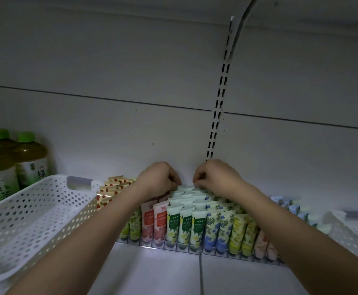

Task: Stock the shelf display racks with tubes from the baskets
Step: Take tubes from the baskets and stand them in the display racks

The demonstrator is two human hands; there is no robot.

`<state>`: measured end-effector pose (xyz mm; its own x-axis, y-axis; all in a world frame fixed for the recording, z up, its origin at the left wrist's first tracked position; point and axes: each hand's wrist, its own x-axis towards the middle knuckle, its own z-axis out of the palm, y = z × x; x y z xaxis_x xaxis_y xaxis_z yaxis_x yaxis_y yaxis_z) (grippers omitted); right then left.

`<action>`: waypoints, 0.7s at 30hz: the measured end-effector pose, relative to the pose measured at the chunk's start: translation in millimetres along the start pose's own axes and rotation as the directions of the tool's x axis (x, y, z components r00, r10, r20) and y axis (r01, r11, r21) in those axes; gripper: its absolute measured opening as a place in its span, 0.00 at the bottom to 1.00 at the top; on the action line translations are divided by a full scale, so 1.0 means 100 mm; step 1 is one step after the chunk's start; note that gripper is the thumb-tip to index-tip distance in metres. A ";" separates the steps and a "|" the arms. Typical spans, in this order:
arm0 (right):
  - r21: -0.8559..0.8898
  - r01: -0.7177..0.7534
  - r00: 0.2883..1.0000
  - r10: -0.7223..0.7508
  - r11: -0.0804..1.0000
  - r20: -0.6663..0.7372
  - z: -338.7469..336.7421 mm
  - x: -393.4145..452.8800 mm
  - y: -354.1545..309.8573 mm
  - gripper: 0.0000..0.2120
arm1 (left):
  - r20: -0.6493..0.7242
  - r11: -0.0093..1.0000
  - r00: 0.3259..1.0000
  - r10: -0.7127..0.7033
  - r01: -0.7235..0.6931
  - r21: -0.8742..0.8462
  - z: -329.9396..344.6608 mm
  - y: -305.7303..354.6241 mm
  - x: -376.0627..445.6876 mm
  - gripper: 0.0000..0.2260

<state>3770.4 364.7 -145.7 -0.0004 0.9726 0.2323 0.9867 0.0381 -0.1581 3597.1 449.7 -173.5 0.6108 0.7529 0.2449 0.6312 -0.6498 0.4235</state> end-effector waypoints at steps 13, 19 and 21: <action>-0.028 -0.011 0.995 0.013 1.000 0.094 0.07 0.03 0.10 0.04 | 0.011 0.998 1.000 0.030 -0.030 0.055 0.02 0.01 0.06 0.08; -0.083 0.005 1.000 -0.004 0.997 0.006 0.15 0.00 0.12 0.03 | 0.009 0.997 1.000 0.026 -0.027 0.075 0.03 0.04 0.04 0.08; -0.084 0.008 1.000 -0.008 0.996 -0.004 0.15 -0.02 0.11 0.03 | 0.011 0.997 1.000 0.022 -0.022 0.070 0.02 0.05 0.03 0.09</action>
<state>3779.0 366.2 -162.7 -0.0075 0.9714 0.2372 0.9968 0.0261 -0.0754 3602.7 448.4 -172.8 0.6297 0.7375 0.2443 0.6491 -0.6722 0.3561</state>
